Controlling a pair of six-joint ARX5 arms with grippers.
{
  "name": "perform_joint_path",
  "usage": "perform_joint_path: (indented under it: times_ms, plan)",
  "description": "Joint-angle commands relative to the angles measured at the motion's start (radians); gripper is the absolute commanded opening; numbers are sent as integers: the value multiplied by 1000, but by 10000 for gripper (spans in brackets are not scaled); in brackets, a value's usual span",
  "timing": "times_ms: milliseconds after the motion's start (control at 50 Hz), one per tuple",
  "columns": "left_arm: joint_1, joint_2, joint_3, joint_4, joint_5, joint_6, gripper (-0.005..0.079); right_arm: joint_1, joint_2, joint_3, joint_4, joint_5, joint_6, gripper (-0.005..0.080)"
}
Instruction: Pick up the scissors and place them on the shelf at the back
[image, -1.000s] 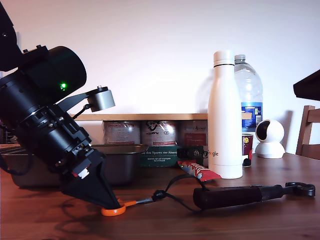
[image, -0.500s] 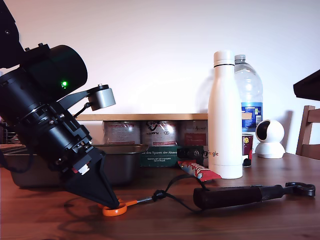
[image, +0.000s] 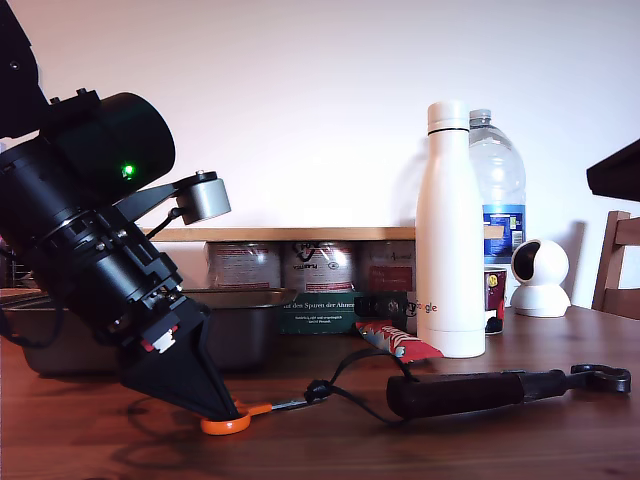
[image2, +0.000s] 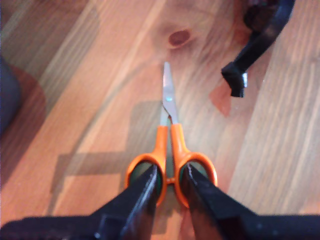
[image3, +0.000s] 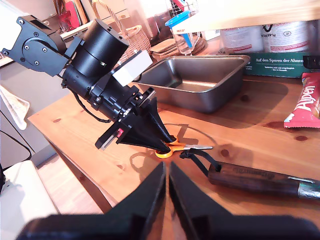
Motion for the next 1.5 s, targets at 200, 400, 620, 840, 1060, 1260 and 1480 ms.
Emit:
perform_joint_path:
  times_ms: [200, 400, 620, 840, 1060, 1260, 1480]
  plan:
    - [-4, 60, -44, -31, -10, 16, -24, 4, -6, -11, 8, 0, 0, -12]
    - [-4, 44, -44, -33, -10, 15, -24, 4, -6, -11, 8, 0, 0, -12]
    - [-4, -42, -43, -31, -10, 14, -24, 4, -6, -11, 7, 0, 0, -12]
    - [-4, -75, -42, -19, -10, 13, -24, 4, -6, -11, 7, 0, 0, -12]
    - [-3, -87, -42, -16, -10, 13, -24, 4, -6, -11, 7, 0, 0, -12]
    - [-3, -141, -42, -18, -10, 5, -24, 4, -6, -11, 7, 0, 0, -12]
    - [4, -219, -42, -16, -10, -19, -24, 4, -6, -11, 7, 0, 0, -12]
